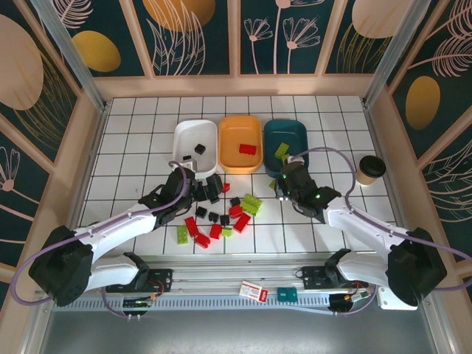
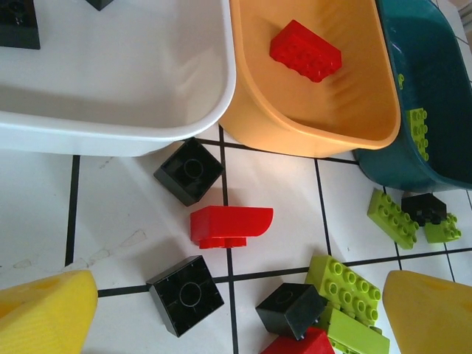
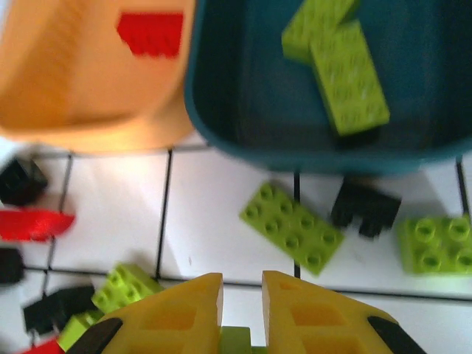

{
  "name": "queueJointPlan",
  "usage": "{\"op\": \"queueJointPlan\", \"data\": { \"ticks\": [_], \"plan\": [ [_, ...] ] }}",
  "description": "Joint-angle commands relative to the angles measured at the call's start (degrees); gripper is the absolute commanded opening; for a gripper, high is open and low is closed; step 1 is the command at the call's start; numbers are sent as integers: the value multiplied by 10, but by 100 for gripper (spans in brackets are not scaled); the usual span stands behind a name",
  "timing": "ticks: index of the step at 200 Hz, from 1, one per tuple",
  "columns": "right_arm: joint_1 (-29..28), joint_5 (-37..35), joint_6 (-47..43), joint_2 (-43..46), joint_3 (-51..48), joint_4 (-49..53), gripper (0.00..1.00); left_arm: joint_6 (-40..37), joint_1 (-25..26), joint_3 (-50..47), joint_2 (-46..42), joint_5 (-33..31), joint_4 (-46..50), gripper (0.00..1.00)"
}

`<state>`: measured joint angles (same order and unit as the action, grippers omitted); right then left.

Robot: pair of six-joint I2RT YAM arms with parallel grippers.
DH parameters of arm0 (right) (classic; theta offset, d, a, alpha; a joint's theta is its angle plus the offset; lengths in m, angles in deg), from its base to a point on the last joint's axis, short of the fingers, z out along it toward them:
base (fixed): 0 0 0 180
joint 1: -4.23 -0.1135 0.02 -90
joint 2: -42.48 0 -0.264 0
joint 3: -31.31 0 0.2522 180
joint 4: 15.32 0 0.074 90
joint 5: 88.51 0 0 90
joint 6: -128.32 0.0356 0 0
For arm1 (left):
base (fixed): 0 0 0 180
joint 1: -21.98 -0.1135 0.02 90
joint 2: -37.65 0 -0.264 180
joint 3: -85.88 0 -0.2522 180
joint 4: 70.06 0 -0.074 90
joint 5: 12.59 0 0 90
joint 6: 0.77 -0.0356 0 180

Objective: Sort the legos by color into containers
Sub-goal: Place the lego in the container.

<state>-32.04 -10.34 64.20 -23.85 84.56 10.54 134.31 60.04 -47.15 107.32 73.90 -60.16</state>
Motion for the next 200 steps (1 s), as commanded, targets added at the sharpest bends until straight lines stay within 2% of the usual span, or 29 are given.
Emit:
{"op": "queueJointPlan", "data": {
  "ticks": [1,16,21,38,91,98,105,117,131,167,200],
  "plan": [
    [35,5,-32,-30,62,-36,5,2,3,8,-15,-14,6,99],
    [45,11,-45,-78,96,-64,5,5,3,5,-24,-18,9,99],
    [67,14,-48,-97,109,-72,5,5,3,4,-27,-18,11,99],
    [90,15,-58,-161,148,-90,5,6,3,1,-35,-19,17,99],
    [129,15,-63,-320,252,-98,7,5,3,-11,-70,-36,35,99],
    [129,17,-62,-331,259,-98,14,3,3,-12,-74,-37,34,99],
    [129,15,-62,-341,266,-98,27,2,3,-14,-77,-38,34,99],
    [130,12,-64,-347,276,-95,49,1,3,-15,-79,-39,34,99],
    [129,6,-66,-342,283,-94,58,1,3,-15,-79,-41,36,99],
    [126,9,-64,-278,267,-94,62,1,3,-12,-74,-43,36,99],
    [98,34,-52,-178,194,-112,62,1,3,-10,-75,-48,35,99]
  ]
}}
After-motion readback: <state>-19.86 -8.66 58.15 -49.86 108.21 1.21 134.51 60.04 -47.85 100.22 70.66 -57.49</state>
